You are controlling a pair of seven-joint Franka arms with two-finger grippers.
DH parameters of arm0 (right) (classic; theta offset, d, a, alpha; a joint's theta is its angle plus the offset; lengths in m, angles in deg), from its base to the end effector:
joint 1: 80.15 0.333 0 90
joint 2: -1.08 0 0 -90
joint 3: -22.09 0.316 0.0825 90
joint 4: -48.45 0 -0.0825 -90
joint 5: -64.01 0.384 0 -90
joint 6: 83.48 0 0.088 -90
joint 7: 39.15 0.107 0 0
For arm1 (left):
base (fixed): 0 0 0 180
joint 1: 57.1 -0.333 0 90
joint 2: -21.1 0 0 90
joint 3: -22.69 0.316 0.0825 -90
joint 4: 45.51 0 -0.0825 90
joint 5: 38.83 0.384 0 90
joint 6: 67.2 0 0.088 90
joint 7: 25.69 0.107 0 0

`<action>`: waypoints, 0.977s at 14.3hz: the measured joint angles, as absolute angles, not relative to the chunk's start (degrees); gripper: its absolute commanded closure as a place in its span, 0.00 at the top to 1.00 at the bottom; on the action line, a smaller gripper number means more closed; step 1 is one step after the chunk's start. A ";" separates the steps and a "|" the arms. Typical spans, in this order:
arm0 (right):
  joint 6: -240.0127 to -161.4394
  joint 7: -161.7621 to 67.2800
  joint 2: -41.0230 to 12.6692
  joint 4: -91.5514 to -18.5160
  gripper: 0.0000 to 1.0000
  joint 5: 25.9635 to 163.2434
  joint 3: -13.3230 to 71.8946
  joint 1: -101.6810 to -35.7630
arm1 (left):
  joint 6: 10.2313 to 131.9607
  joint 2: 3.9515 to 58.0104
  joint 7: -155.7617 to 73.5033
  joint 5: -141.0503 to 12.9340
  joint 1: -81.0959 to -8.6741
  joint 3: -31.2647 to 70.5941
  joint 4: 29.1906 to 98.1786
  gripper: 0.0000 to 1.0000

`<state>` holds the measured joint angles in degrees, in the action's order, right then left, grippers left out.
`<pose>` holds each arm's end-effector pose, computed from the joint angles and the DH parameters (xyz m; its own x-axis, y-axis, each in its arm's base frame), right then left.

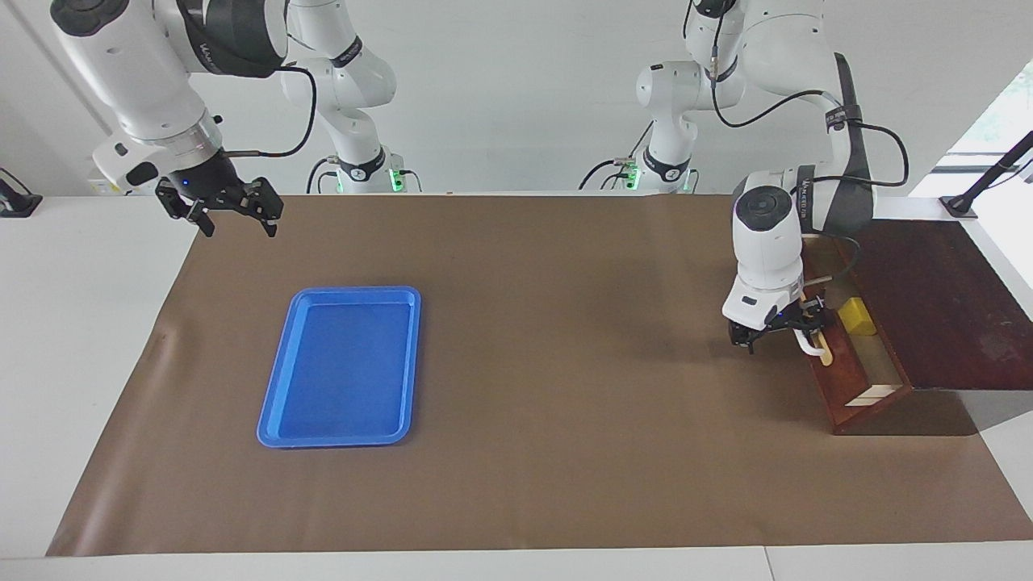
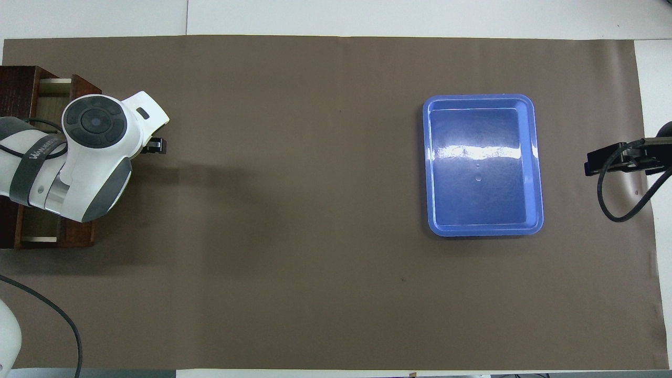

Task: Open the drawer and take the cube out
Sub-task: 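Pull the wooden drawer open toward the robot with the left gripper, then release the handle and lower the left gripper into the drawer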

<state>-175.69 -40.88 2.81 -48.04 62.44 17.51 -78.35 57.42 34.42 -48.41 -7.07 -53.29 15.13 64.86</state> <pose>0.5448 -0.0299 0.5909 0.9988 -0.0171 -0.0453 -0.0160 -0.9996 0.0235 0.6037 -0.0974 0.3769 0.9834 -0.1369 0.1191 -0.0791 -0.9142 -0.3974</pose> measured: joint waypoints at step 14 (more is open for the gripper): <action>-175.77 -40.88 2.81 -48.04 1.00 62.44 17.56 -78.34 | 50.05 36.35 -55.75 -8.32 -52.16 7.92 61.24 1.00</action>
<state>-175.77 -40.88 2.81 -48.04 62.44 17.56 -78.34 50.05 36.35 -55.75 -8.32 -52.16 7.92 61.24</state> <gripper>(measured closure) 0.000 0.000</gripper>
